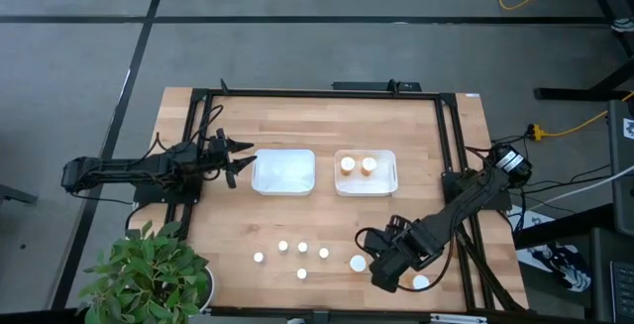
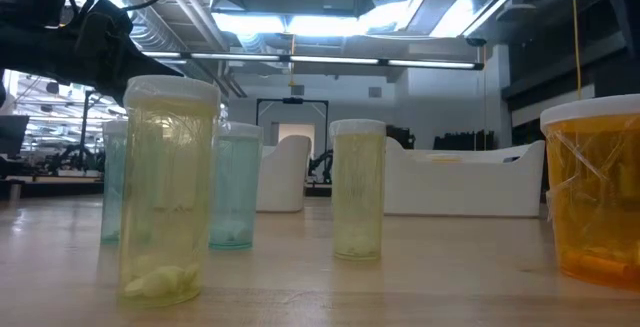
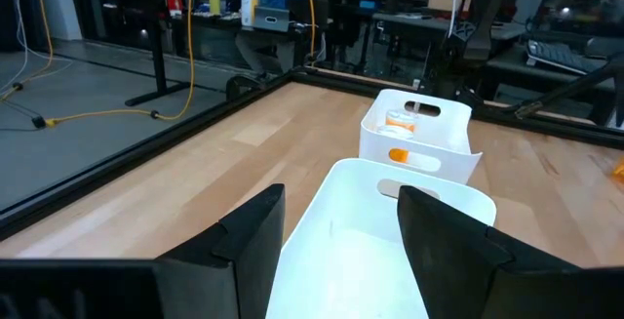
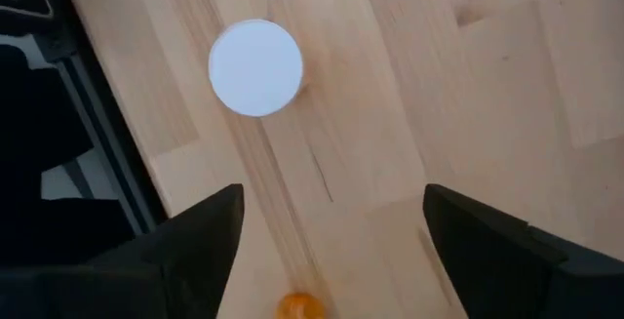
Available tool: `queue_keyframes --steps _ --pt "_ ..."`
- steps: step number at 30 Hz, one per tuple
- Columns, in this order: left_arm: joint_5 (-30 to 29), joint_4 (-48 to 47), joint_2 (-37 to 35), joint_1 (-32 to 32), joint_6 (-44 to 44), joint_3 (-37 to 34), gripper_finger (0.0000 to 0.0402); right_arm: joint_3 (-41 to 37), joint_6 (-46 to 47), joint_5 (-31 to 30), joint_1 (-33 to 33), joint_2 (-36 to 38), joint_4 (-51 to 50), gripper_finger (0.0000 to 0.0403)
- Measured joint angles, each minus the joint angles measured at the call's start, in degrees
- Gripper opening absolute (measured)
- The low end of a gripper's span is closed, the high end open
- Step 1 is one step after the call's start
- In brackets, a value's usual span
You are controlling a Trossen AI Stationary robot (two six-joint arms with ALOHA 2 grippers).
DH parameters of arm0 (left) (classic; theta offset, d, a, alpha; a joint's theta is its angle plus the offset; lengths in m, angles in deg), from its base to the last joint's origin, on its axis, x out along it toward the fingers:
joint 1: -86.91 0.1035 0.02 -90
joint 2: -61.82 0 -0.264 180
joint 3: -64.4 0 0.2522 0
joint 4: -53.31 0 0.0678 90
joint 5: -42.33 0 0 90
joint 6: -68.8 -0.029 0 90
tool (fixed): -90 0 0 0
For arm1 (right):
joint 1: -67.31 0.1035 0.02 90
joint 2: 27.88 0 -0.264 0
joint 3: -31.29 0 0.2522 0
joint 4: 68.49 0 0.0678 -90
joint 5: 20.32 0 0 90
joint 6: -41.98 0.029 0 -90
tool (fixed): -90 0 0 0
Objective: Pick and place medicine bottles into bin by pill shape (circle, oval)
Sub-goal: Put the large orange pill bottle into the right white bin
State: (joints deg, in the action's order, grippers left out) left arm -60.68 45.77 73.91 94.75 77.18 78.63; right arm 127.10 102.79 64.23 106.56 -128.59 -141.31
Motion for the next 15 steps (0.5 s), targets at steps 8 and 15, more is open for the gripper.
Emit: queue_keyframes --steps 8,15 --pt "0.0 0.0 0.0 0.0 0.0 0.0 0.0194 0.0 -4.3 2.6 1.2 -1.7 2.2 0.0315" --pt "0.0 0.0 0.0 0.0 0.0 0.0 0.0194 0.0 -9.2 4.1 0.8 -8.0 4.2 0.0315"
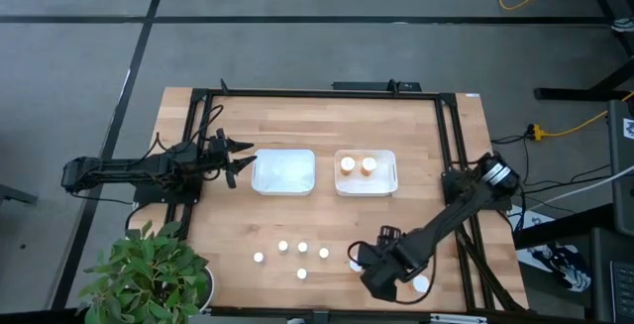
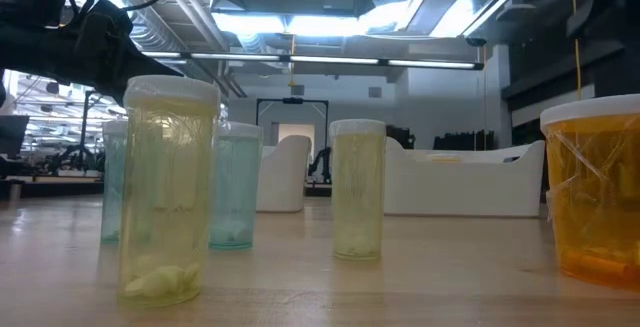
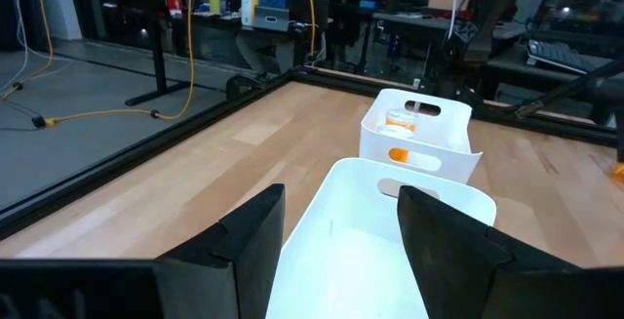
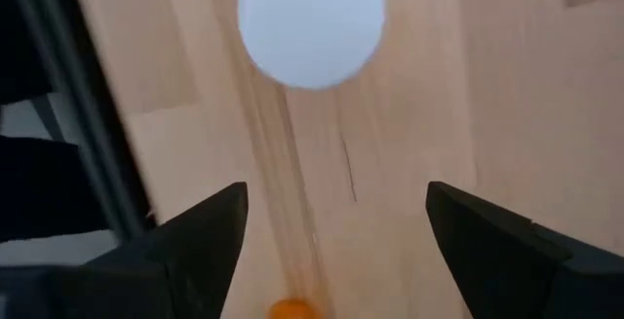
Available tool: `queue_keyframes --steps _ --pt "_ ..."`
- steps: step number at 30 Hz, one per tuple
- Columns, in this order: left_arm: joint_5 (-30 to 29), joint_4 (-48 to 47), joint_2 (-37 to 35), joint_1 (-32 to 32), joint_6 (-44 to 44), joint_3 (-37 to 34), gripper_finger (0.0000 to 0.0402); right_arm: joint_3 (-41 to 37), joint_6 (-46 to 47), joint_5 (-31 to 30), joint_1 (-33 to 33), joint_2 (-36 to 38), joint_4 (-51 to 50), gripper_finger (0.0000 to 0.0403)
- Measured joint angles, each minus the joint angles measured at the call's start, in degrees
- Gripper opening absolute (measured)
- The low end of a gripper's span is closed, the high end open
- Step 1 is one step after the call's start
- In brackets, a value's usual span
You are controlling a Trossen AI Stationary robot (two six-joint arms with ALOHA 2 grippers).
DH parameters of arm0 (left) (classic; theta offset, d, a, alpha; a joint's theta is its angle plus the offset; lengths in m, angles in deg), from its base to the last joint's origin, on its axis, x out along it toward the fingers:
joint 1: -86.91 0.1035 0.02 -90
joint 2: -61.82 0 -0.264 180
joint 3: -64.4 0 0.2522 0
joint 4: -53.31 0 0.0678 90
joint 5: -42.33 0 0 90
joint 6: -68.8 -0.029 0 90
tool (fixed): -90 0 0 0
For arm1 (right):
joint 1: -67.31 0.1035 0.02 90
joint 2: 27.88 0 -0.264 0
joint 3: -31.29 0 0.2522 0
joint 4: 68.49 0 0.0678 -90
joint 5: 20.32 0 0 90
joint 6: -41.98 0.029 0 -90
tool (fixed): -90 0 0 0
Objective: Pick and place medicine bottles into bin by pill shape (circle, oval)
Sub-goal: Put the large orange pill bottle into the right white bin
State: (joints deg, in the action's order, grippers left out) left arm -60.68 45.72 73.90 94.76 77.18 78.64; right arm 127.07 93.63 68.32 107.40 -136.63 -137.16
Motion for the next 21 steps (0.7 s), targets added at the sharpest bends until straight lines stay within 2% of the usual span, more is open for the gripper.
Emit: queue_keyframes --steps 7,14,21 --pt "0.0 0.0 0.0 0.0 0.0 0.0 0.0194 0.0 -6.0 -0.3 -1.6 -4.1 4.2 0.0315" --pt "0.0 0.0 0.0 0.0 0.0 0.0 0.0194 0.0 -9.0 -5.5 -3.7 -4.3 7.9 0.0315" --pt "0.0 0.0 0.0 0.0 0.0 0.0 0.0194 0.0 -12.1 -5.8 -4.7 -4.3 11.4 0.0315"
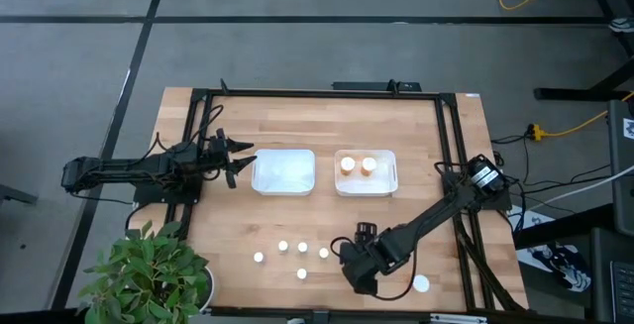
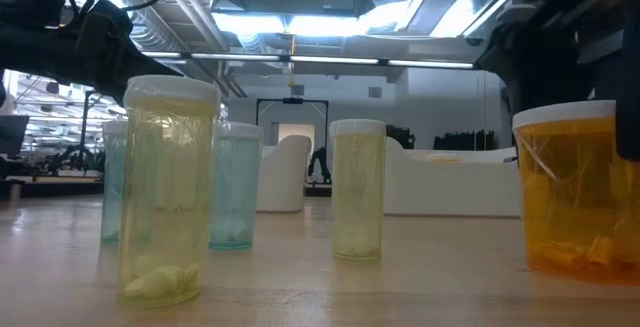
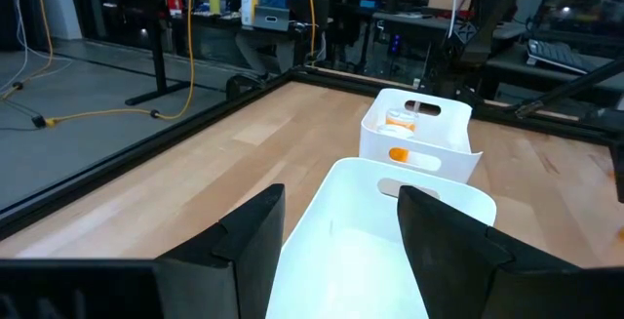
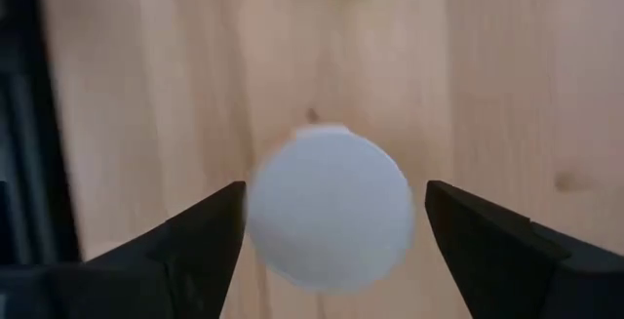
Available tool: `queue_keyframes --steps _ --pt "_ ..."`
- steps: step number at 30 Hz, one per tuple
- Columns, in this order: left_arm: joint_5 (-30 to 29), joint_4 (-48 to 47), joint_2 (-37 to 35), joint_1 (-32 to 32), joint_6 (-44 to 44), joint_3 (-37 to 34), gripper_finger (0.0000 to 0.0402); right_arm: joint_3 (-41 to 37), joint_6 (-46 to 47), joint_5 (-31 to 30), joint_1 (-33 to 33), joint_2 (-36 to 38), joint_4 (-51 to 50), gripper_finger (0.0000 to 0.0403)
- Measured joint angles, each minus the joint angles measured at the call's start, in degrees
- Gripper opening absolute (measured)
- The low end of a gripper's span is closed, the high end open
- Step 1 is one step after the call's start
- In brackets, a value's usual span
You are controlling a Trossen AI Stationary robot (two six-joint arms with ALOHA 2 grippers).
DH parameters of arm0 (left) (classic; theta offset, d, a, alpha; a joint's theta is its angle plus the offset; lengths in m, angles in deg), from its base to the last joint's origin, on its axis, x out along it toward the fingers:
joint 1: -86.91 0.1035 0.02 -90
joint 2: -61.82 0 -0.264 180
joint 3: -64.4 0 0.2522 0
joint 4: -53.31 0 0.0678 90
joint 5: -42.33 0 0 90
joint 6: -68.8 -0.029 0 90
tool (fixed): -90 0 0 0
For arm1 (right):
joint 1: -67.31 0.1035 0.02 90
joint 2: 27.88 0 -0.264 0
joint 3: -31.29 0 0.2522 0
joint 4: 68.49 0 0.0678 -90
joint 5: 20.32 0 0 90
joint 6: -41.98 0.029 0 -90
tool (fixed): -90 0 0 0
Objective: Pick and place medicine bottles into bin by pill shape (circle, oval)
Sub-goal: Put the large orange pill bottle into the right white bin
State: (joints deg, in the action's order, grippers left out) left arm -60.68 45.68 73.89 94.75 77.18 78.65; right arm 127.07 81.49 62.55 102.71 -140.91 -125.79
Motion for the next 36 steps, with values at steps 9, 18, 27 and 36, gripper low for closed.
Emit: queue_keyframes --steps 9,18,27,36 --pt "0.0 0.0 0.0 0.0 0.0 0.0 0.0194 0.0 -0.8 -0.9 -0.2 0.0 0.2 0.0314" --pt "0.0 0.0 0.0 0.0 0.0 0.0 0.0194 0.0 -0.8 -1.8 -0.3 0.0 0.1 0.0262" --pt "0.0 0.0 0.0 0.0 0.0 0.0 0.0194 0.3 -1.1 -0.8 -0.4 0.0 -0.6 0.0208" --pt "0.0 0.0 0.0 0.0 0.0 0.0 0.0194 8.4 -1.1 -10.4 -1.8 0.3 -20.6 0.0210"
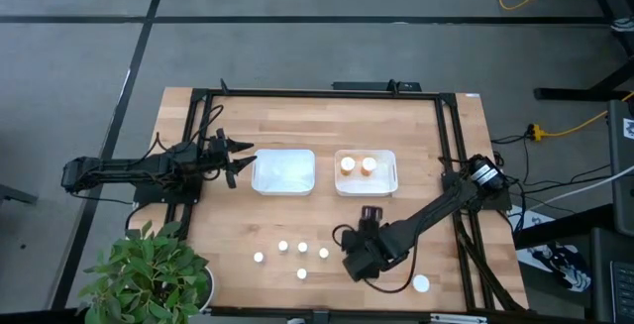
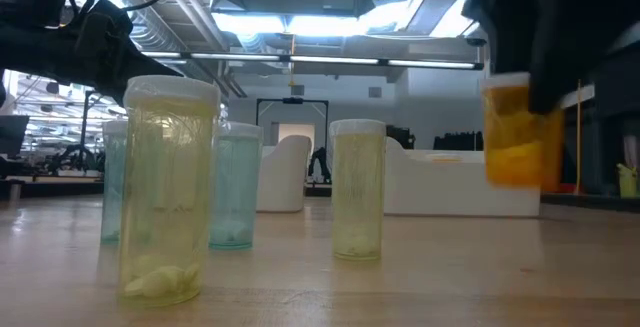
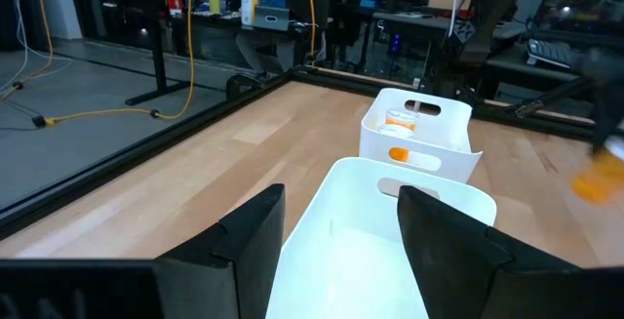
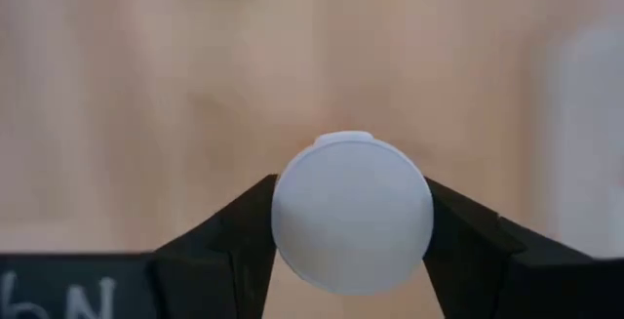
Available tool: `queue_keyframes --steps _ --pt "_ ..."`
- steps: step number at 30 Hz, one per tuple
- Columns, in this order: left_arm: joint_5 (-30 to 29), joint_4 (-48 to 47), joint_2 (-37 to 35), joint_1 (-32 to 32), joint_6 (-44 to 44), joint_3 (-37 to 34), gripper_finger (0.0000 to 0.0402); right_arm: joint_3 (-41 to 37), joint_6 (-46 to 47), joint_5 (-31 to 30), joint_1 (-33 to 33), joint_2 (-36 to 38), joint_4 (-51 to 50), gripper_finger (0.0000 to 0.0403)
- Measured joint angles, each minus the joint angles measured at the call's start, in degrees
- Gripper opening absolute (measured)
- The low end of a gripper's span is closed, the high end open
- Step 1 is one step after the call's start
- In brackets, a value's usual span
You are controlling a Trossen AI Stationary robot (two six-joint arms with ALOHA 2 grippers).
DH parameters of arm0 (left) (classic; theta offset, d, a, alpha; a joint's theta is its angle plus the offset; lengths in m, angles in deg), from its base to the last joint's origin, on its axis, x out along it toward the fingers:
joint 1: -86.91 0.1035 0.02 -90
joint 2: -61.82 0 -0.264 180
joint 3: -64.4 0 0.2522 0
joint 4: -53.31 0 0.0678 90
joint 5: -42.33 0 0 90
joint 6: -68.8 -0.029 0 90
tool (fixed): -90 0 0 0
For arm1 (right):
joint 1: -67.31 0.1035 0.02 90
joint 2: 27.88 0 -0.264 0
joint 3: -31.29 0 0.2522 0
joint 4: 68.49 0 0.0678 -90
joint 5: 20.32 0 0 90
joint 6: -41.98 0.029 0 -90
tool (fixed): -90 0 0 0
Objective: Pick and place medicine bottles into bin by pill shape (circle, oval)
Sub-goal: Put the large orange pill bottle into the right white bin
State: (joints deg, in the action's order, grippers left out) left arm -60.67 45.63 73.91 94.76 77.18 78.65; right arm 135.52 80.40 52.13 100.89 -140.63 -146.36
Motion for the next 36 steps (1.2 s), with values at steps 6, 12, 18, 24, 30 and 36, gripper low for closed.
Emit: queue_keyframes --steps 6,12,18,24,30,36 --pt "0.0 0.0 0.0 0.0 0.0 0.0 0.0194 8.9 8.5 -10.9 -3.0 0.1 -24.6 0.0209" --pt "0.0 0.0 0.0 0.0 0.0 0.0 0.0194 9.2 6.2 -14.3 -7.9 5.5 -25.1 0.0209" --pt "0.0 0.3 0.0 0.0 0.0 0.0 0.0194 2.1 6.3 -16.0 -13.5 15.3 -24.8 0.0209" --pt "0.0 0.3 0.0 0.0 0.0 0.0 0.0194 -13.2 10.9 -11.1 -17.8 27.7 -18.4 0.0210" --pt "0.0 0.4 0.0 0.0 0.0 0.0 0.0194 -28.5 7.2 -3.2 -20.7 35.8 3.4 0.0210" --pt "0.0 0.4 0.0 0.0 0.0 0.0 0.0194 -35.6 2.9 2.8 -24.6 35.6 13.9 0.0210"
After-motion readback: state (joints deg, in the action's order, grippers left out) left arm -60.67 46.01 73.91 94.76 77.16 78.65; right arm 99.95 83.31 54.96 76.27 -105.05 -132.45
